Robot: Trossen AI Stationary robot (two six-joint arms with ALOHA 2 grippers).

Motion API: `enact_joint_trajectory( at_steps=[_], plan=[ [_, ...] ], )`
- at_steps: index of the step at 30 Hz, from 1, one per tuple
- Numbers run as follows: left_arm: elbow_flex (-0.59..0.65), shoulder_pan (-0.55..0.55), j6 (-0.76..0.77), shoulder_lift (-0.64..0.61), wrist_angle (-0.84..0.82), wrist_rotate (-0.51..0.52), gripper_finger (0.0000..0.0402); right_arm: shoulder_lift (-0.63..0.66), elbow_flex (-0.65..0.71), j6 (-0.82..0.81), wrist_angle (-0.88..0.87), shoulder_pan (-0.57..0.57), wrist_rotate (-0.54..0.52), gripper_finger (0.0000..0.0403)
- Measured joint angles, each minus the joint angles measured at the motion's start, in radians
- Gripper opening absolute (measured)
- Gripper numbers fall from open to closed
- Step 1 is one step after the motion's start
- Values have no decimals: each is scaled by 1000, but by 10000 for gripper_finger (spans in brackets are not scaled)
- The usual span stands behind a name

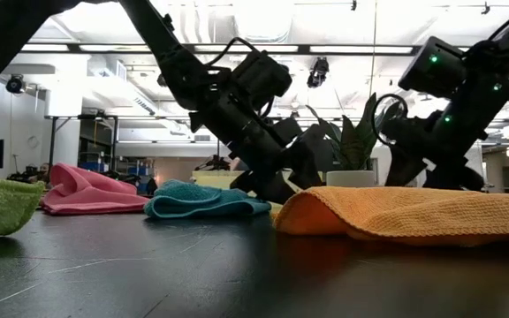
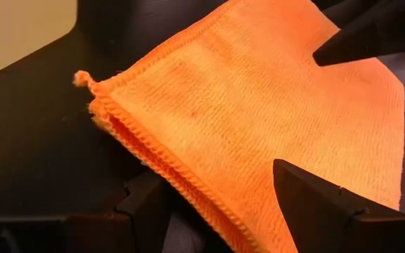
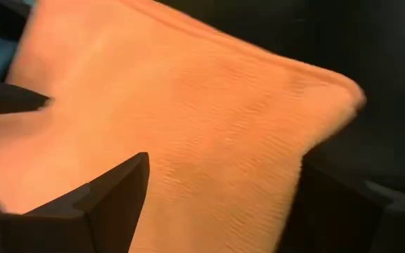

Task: Fold microfiber towels
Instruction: Put the top orange microfiber cloth into the yellow bin

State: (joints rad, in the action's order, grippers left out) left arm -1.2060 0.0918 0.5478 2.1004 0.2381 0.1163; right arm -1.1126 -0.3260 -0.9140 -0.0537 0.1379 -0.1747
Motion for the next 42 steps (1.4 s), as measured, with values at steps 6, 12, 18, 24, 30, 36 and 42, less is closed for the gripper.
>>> enact_joint_trajectory(
  at_steps=[6,12,18,24,30,36,42],
  plan=[
    [0,-5,-13,1,3,-4,201,0,35,4,107,0,53,319],
    [2,-7,-32,3,6,-12,135,0,67,-29,150,0,55,254],
    [3,-10,-59,4,6,-21,54,-2,72,-32,150,0,62,165],
    [4,-13,-91,5,19,-29,6,-3,74,-7,167,-1,58,81],
    [5,-15,-157,-17,6,-28,6,3,69,24,223,-3,61,16],
    [12,-12,-254,-126,-57,-3,6,11,-7,74,228,-2,62,15],
    [24,-2,-355,-257,-165,49,6,-11,-158,201,221,-2,18,14]
  ],
)
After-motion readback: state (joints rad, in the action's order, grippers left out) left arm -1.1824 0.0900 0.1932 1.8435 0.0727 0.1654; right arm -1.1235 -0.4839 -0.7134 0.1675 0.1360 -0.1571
